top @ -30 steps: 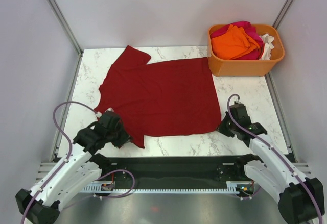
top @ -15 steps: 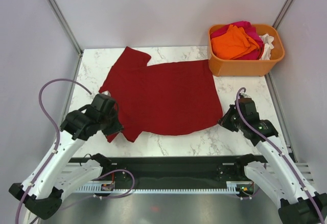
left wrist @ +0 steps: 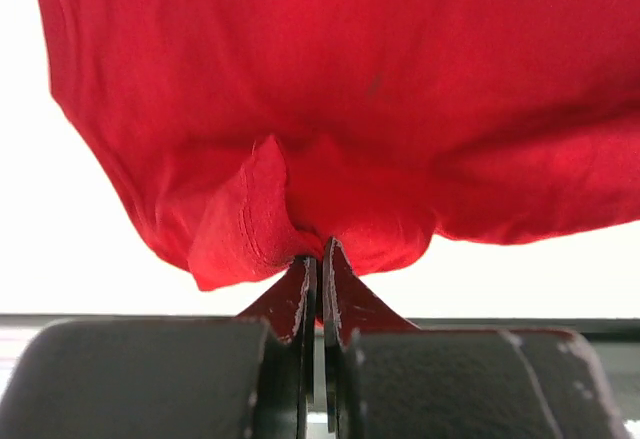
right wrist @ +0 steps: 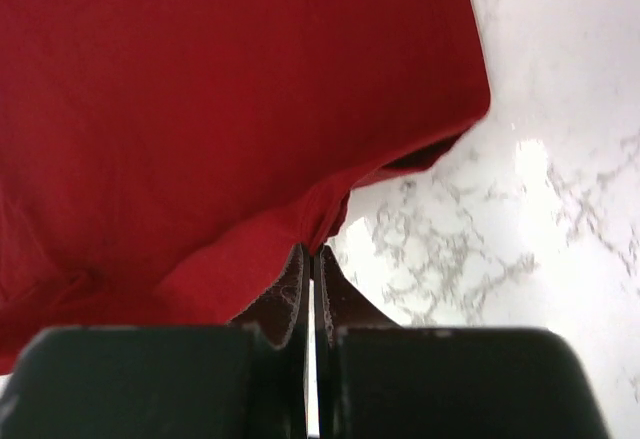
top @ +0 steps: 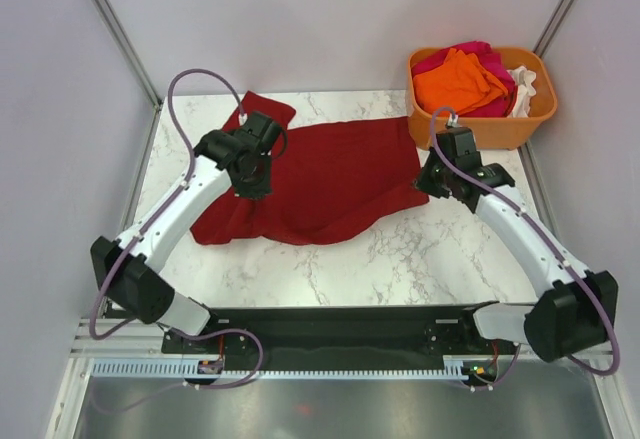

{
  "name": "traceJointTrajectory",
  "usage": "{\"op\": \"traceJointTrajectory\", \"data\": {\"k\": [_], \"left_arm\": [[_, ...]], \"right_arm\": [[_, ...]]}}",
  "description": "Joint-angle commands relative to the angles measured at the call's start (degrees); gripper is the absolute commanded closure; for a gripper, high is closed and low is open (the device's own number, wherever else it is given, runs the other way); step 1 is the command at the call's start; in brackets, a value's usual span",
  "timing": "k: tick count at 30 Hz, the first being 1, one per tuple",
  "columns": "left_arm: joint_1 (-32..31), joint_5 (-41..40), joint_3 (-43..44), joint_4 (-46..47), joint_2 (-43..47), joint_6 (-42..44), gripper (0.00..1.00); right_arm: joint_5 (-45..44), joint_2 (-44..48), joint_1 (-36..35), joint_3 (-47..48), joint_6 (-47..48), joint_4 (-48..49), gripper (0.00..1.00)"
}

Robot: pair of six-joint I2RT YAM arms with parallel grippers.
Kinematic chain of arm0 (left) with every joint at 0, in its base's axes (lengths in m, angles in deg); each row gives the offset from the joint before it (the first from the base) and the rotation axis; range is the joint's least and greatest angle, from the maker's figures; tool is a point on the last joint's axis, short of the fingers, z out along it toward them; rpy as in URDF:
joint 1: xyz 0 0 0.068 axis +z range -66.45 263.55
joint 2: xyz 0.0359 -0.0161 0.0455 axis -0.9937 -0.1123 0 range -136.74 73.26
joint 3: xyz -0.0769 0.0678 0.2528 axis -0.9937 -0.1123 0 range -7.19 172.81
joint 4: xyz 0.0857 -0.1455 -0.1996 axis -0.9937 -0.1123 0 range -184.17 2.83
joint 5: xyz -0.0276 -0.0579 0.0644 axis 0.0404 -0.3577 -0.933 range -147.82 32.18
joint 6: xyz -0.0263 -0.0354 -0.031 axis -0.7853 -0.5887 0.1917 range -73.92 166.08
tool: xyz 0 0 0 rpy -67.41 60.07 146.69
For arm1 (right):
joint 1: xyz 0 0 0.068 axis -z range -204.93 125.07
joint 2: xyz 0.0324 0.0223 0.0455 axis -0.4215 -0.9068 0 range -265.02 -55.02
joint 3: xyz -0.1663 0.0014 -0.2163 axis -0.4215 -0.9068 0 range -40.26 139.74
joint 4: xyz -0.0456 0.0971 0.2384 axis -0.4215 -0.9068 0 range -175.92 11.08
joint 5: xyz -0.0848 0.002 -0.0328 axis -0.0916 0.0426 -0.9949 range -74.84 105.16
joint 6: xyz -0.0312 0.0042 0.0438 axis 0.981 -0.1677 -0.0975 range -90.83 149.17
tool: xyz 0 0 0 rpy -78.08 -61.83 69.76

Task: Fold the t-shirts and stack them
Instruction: Fold the tshirt

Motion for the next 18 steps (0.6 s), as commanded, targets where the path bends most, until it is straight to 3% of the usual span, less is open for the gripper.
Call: {"op": "traceJointTrajectory", "data": {"k": [1,6,18], "left_arm": [[0.79,-3.45,8.41,1.74,-7.0,11.09,0.98],[2.37,-5.47,16.85,1.74,-15.82,15.41,0.98],[8.35,-10.48,27.31,2.0,-28.47,22.45,0.98]], "right_arm": [[-2.66,-4.97,0.47,5.24,2.03,3.55,1.0],[-1.87,-13.57,1.26,9.47,2.38,5.4,1.0],[-1.69,-26.67,5.04,14.13,2.82,6.98,1.0]]}}
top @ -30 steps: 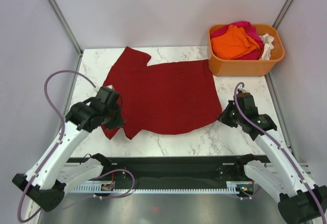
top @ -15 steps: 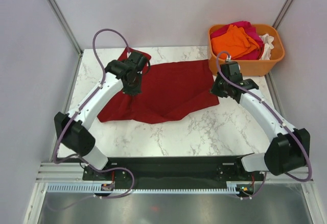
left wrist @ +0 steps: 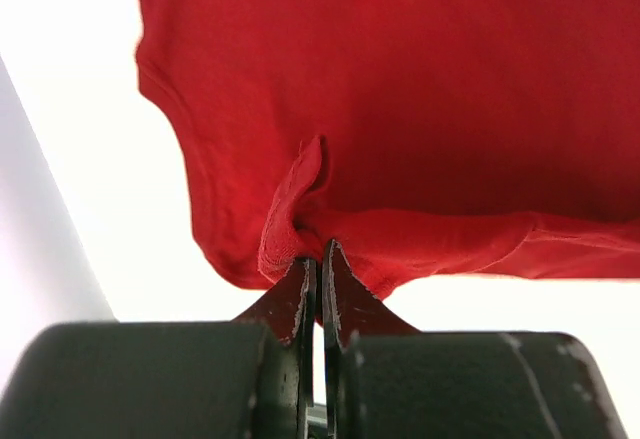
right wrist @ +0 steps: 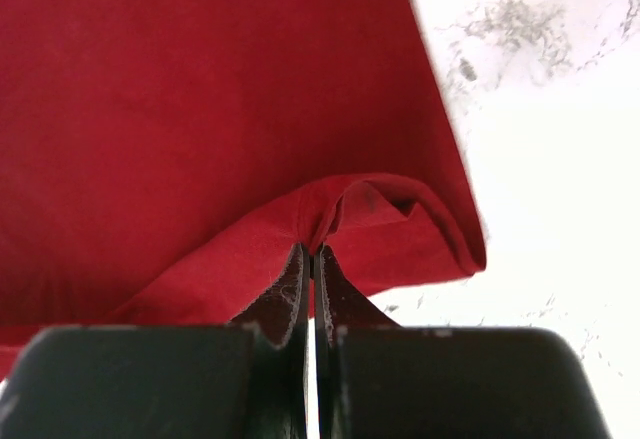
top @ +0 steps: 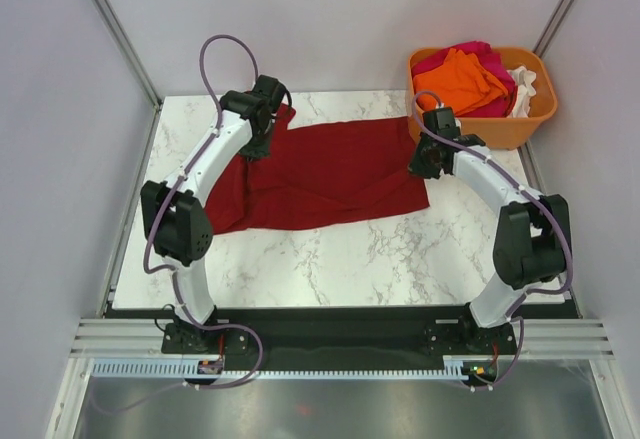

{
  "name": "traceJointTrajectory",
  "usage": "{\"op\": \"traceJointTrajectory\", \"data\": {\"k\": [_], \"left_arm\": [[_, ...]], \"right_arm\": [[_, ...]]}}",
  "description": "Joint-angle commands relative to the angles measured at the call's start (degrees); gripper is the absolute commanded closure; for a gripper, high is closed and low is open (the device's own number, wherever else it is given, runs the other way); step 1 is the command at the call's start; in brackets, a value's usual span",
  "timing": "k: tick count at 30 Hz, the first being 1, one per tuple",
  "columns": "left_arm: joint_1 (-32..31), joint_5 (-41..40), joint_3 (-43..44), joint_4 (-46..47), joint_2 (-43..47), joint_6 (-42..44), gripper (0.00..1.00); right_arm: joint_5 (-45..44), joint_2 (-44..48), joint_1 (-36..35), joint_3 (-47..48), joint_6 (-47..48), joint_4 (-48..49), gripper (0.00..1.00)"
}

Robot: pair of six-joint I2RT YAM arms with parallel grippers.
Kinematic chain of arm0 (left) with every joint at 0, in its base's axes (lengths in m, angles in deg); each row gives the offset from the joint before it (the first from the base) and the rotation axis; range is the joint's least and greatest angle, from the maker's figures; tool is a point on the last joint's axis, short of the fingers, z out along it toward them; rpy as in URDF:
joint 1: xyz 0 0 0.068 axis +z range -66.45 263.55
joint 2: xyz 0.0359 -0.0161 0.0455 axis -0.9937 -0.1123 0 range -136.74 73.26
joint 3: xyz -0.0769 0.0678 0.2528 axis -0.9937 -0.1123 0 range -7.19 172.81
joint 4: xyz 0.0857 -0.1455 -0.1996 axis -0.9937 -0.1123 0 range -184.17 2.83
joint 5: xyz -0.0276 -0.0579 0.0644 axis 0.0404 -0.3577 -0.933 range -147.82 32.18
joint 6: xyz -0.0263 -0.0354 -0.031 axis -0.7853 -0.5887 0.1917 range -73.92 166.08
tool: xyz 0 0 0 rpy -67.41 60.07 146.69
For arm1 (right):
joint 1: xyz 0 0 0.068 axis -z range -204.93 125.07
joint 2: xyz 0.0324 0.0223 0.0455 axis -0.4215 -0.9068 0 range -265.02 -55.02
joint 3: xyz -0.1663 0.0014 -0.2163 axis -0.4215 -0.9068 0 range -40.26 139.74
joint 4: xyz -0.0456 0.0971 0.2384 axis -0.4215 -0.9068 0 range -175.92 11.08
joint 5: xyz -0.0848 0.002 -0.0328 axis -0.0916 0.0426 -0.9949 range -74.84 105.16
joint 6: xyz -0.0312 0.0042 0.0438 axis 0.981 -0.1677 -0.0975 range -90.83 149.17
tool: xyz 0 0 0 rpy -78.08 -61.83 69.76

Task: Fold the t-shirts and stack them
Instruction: Fold the tshirt

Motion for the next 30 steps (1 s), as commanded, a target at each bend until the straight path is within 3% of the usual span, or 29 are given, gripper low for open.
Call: {"op": "traceJointTrajectory", "data": {"k": [1,11,28,30], "left_arm": [[1.07,-4.14,5.25,0.97,-3.98,5.14,0.98],[3.27,-6.79,13.86,1.15,-16.2,7.52,0.98],[9.25,-8.54,15.27,3.7,-20.07,7.78,0.98],[9.34,-8.72,15.71,4.22,-20.86,8.04,0.98]], "right_arm": [[-0.49,-2.75,1.54,2.66,0.62,1.86,1.0],[-0.4,-8.99,2.96,5.38,0.88,3.01,1.0],[-1.1,-16.82,4.36,10.22,1.23,2.92,1.0],[-1.89,-17.0,4.45,10.13,1.06,3.01,0.93]]}}
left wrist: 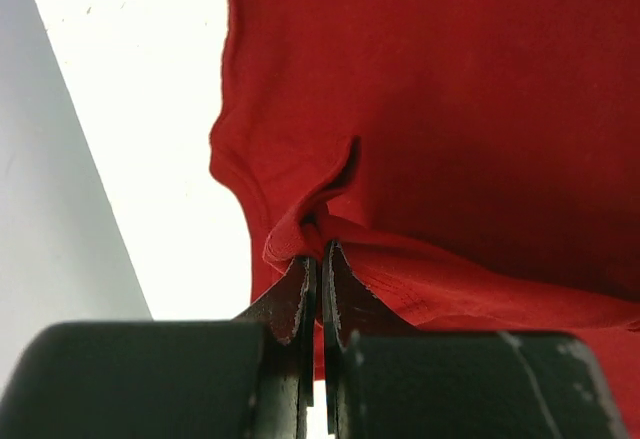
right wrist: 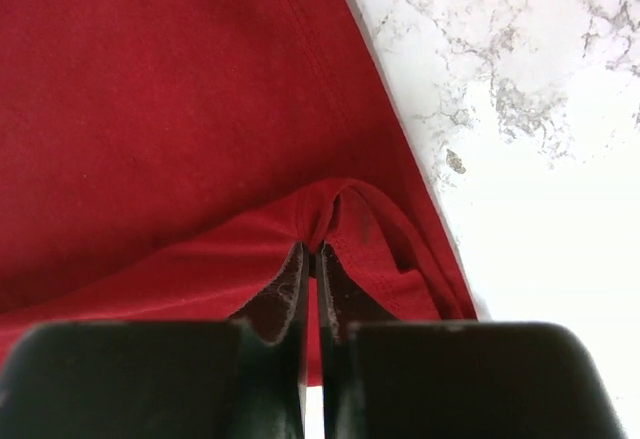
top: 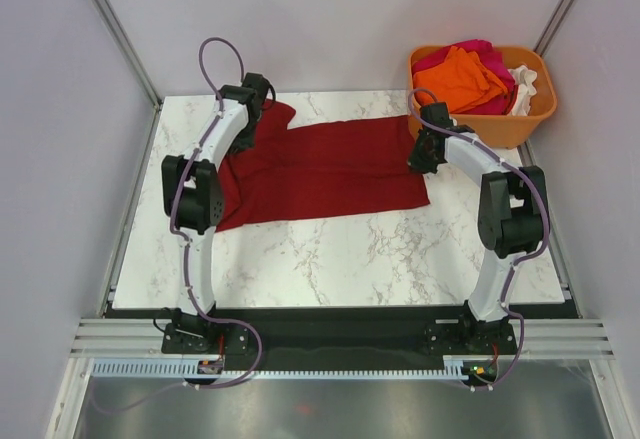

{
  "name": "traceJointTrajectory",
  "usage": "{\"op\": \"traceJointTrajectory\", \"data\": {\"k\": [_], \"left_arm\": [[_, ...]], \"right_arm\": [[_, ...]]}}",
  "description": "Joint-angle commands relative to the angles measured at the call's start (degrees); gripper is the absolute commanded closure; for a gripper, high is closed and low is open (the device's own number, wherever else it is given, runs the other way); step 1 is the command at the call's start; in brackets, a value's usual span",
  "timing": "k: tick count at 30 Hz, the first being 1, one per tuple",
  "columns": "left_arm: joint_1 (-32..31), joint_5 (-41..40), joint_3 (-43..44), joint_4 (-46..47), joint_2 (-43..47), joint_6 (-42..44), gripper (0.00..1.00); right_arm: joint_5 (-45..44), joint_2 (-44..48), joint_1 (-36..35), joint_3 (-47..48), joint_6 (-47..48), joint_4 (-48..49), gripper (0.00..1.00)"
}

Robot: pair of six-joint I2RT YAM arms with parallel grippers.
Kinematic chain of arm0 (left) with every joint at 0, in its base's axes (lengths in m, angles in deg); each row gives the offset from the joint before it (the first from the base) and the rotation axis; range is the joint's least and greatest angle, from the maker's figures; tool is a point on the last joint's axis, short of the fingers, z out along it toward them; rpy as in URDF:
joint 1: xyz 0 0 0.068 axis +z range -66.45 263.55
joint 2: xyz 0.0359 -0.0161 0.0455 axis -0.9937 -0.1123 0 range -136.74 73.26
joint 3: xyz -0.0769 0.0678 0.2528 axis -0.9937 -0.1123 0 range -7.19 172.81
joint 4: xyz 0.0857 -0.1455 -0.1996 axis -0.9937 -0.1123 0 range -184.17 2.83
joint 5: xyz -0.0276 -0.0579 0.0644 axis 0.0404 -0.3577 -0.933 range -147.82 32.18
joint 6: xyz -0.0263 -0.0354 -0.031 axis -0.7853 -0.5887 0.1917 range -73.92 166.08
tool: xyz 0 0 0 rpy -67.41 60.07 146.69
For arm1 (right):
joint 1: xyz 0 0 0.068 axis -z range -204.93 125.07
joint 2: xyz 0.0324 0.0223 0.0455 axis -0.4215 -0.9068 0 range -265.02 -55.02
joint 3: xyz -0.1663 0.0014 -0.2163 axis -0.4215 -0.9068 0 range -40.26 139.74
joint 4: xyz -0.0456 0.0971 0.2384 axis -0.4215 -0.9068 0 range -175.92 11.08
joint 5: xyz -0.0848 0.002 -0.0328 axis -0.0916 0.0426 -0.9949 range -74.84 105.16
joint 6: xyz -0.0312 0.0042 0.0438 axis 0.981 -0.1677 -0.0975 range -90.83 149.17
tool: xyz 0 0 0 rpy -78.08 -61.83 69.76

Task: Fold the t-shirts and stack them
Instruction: Fold the tshirt

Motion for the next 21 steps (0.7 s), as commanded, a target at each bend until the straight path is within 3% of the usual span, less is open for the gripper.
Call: {"op": "traceJointTrajectory", "data": {"k": [1,2,4,5,6,7,9,15,17,20,21], "left_arm": [[-0.3,-2.21,2.71,2.78,-2.39,2.67,0.98],[-0.3,-2.21,3.4,2.79,-2.84,2.67,0.98],[-0.3,-2.46,4.11,2.87,-3.54,2.67,0.82],[-0.3,-2.56,4.81,2.79,-3.72,2.58,0.73],[-0.3,-2.73,5.08,2.87,-3.63,2.41,0.62],[-0.3,-3.26,5.52,2.7,-3.54,2.06,0.41],[-0.21,-3.7,6.57,2.79,-1.79,1.09,0.2],[-0.3,-6.77,2.37,2.78,11.53,-2.42,0.17],[-0.21,-4.94,-3.51,2.87,15.34,-4.09,0.17],[0.05,5.06,-14.14,3.31,22.72,-8.04,0.29],[-0.04,12.31,-17.12,5.05,26.04,-9.88,0.37]], "right_arm": [[-1.72,-2.2,1.19,1.89,0.14,2.0,0.89],[-2.15,-2.29,1.19,2.06,0.22,1.92,0.76],[-2.86,-2.2,1.19,2.94,0.22,1.92,0.45],[-3.3,-2.03,1.19,3.55,0.31,1.74,0.35],[-4.69,-1.94,1.19,4.26,0.31,1.39,0.17],[-4.97,-1.76,1.19,6.0,0.57,0.52,0.09],[-5.23,-1.06,1.11,8.82,0.93,-0.54,0.02],[-7.6,7.1,-1.96,7.35,3.03,-1.34,0.02],[-7.78,10.96,-3.55,5.16,3.39,-0.99,0.02],[-3.75,15.89,-6.71,-1.87,2.95,2.43,0.02],[-2.7,16.78,-7.76,-5.63,2.6,4.27,0.02]]}}
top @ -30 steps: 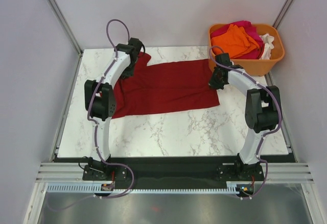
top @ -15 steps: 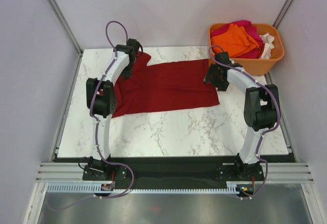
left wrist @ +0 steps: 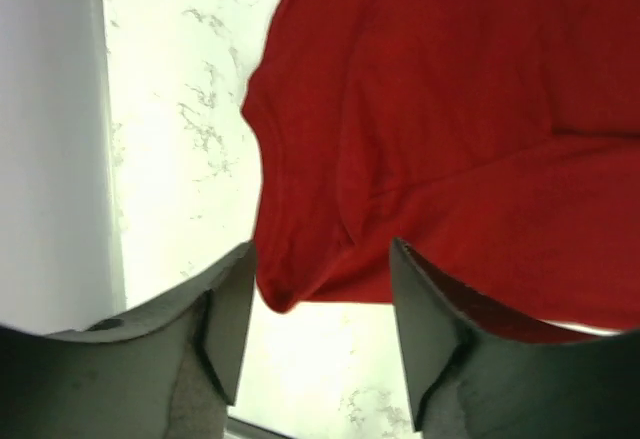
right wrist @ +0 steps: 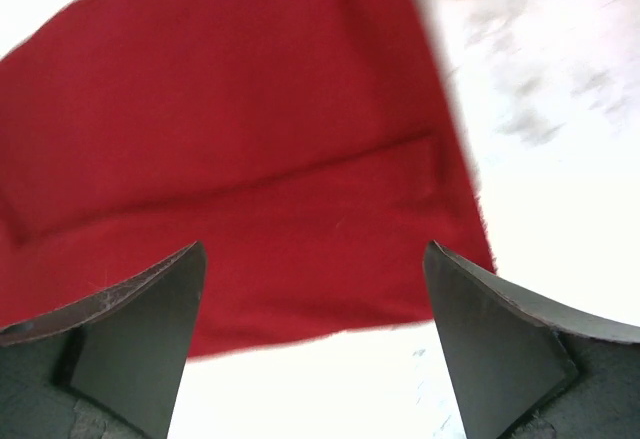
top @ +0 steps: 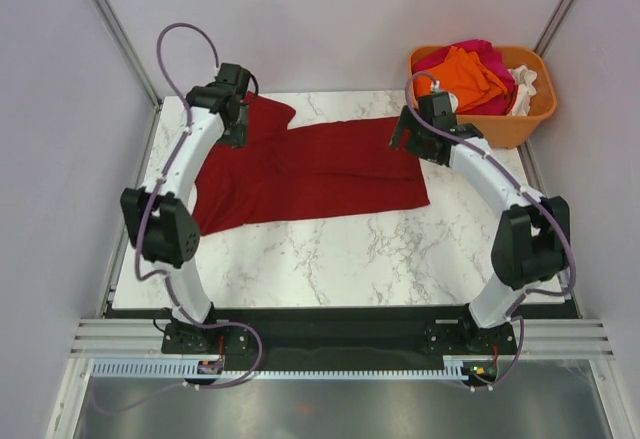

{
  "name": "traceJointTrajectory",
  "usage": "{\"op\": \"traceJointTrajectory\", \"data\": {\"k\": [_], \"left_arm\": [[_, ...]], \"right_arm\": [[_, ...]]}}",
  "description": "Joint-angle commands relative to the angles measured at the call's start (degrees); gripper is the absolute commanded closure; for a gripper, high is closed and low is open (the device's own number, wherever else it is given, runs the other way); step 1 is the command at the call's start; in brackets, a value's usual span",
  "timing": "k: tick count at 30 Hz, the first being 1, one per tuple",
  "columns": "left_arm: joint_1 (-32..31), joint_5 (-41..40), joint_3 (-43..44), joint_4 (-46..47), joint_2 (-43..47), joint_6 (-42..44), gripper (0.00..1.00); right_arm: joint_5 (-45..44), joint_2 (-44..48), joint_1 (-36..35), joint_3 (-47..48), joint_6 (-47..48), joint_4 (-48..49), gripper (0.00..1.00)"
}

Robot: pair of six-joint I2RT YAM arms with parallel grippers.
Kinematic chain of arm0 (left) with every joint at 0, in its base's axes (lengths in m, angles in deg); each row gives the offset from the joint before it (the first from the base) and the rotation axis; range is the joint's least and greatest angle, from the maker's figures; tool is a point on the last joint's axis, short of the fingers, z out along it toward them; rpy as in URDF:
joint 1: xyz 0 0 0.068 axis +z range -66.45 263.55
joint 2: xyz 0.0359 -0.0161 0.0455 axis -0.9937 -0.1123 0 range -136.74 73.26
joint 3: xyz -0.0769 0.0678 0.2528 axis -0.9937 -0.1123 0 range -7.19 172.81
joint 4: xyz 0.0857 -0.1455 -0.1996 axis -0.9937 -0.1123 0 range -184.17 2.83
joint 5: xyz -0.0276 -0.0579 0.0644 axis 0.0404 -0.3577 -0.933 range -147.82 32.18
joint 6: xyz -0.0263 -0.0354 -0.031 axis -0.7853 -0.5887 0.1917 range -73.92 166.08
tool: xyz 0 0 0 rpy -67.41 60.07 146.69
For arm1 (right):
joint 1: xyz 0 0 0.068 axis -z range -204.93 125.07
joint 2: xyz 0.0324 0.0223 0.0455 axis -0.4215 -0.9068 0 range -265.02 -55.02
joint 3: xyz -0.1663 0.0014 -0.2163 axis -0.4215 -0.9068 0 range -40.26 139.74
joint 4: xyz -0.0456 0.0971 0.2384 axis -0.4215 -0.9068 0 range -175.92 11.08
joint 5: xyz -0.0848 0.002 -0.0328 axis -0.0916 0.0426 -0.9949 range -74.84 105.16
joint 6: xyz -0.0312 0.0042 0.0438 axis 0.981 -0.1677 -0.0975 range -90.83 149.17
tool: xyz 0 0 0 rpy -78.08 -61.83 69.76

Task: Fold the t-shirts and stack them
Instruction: Fold the tshirt

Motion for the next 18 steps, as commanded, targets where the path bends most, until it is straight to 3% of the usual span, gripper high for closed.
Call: {"op": "traceJointTrajectory", "data": {"k": [1,2,3,4,6,14,18], "left_arm": [[0.29,11.71,-13.47,3.38,9.37,-6.95,0.39],[0.12,11.71,-16.85,3.4,11.13,-6.95,0.39],[0.11,24.67,-20.01,8.7,12.54,-8.95,0.44],[0.11,27.32,-25.96,10.67,15.25,-9.41,0.44],[0.11,31.98,-29.78,14.1,15.89,-10.29,0.44],[0.46,32.01,-29.8,14.12,4.4,-10.29,0.44],[3.88,32.01,-28.48,14.12,2.18,-10.29,0.44]], "right_arm": [[4.1,5.85,-3.36,-7.98,0.13,4.59,0.02],[6.12,7.08,-3.71,-9.73,-0.05,5.38,0.03],[7.1,7.53,-3.88,-12.88,-0.31,6.78,0.03],[7.89,8.31,-3.97,-14.22,-0.14,7.49,0.03],[8.42,9.02,-4.15,-17.55,0.04,9.34,0.03],[10.36,9.81,-4.15,-20.38,0.74,10.49,0.05],[10.53,10.17,-4.15,-21.0,1.44,10.49,0.05]]}}
